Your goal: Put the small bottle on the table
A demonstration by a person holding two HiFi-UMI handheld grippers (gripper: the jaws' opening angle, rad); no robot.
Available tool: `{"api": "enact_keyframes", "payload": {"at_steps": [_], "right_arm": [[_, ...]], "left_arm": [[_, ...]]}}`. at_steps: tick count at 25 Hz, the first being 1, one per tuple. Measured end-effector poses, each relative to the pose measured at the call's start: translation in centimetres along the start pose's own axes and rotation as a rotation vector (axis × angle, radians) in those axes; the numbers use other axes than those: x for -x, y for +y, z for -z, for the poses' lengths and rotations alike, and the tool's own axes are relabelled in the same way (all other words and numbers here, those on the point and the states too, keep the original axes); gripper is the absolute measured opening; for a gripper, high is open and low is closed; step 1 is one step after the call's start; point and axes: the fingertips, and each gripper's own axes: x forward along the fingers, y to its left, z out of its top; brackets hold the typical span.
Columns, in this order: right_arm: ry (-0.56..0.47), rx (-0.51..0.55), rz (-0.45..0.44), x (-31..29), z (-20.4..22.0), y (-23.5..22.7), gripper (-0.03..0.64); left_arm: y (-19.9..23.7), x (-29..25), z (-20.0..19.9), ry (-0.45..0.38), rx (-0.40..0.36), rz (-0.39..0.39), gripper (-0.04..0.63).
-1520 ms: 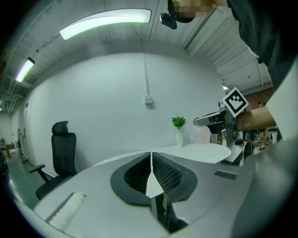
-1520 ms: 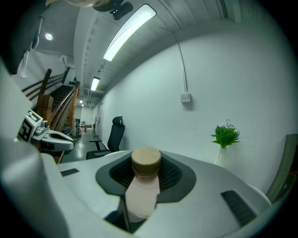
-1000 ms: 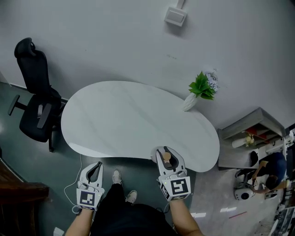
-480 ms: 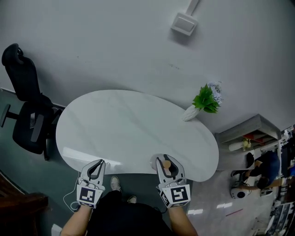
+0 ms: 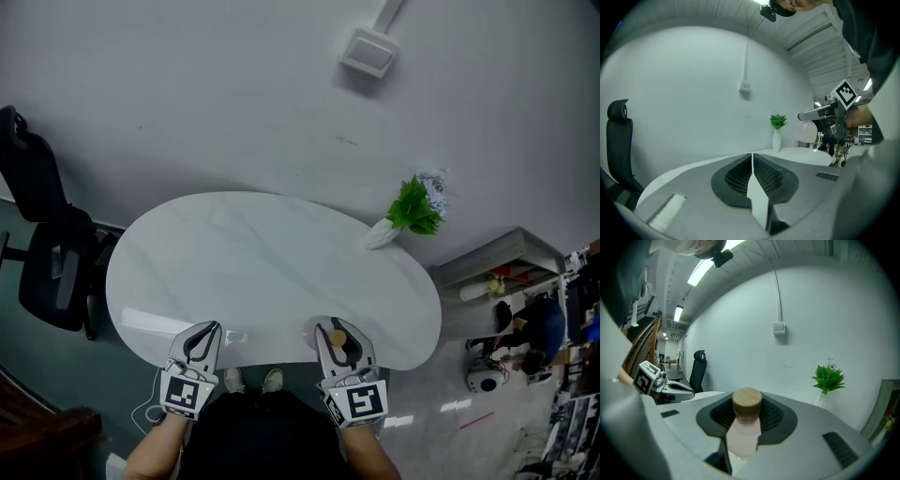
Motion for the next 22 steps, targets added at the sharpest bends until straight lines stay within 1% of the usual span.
{"api": "enact_keyframes", "payload": {"at_steps": [4, 10, 16, 22], "right_arm": [[-0.012, 0.006, -0.013, -0.6, -0.3, -1.3, 0.106], [-0.030, 0.006, -0.056, -1.5, -0.2, -2.9, 0.106], [-0.030, 0.004, -0.110, -2.6, 0.6, -3.6, 0.106], [-0.026, 0.020, -0.141, -3.7, 1.0, -4.3, 0.106]], "left_arm": [[-0.6, -1.5, -1.0, -0.013, -0.003, 0.002, 0.014], [-1.1, -2.5, -3.4, -0.055, -0.029, -0.048, 0.014], [-1.5, -2.3, -2.9, -0.030, 0.011, -0.108, 0.014], [-2.0, -1.8, -2.3, -0.007, 0.020, -0.139, 0.014]]}}
